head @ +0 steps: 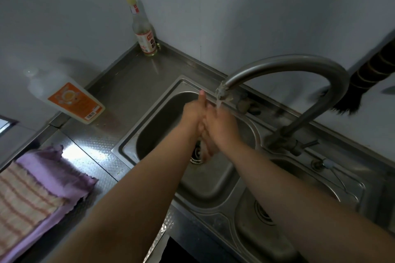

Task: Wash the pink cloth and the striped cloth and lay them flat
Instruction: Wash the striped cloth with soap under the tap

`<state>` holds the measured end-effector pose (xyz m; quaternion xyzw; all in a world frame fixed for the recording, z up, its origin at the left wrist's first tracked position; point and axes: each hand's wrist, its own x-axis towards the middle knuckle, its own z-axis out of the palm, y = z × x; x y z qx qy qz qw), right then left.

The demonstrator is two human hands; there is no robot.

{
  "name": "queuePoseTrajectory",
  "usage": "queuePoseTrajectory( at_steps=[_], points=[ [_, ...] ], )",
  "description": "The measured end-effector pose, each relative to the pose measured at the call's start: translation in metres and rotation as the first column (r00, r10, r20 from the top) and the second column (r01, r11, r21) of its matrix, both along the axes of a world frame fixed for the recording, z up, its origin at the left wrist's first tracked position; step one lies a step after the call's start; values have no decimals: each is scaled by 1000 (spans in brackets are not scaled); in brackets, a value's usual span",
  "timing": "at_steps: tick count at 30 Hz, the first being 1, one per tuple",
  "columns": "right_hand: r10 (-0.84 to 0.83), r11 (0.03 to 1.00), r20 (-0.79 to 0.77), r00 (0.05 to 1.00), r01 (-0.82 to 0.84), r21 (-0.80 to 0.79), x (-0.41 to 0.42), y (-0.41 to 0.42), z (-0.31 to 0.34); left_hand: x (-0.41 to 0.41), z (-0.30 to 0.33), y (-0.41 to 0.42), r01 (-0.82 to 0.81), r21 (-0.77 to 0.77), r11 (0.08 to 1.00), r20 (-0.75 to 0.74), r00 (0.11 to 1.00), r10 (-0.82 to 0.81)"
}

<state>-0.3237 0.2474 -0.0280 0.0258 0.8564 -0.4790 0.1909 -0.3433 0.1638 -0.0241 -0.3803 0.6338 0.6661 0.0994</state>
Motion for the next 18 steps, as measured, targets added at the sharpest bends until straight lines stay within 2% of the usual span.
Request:
queuePoseTrajectory(
  at_steps=[4,7,9,13,16,18],
  points=[
    [-24,997,11,1000,23,74,-25,8,1,15,-5,20,83,5,997,5,997,-83],
    [-20,1000,7,1000,20,-1,-10,0,1,9,7,8,50,-61,997,21,999,-49],
    [23,1000,23,999,-22,-21,3,-7,4,6,10,-4,-7,-2,1000,35,999,7],
    [-73,997,7,997,73,-31,-19,3,10,19,6,15,106,29,994,19,994,-106],
    [-48,995,-6,999,47,-93,-6,-3,9,12,10,6,73,-10,997,9,997,-73],
    [-20,997,12,1000,21,-80,1,-9,8,9,7,-1,112,-48,993,37,993,-110]
  ],
)
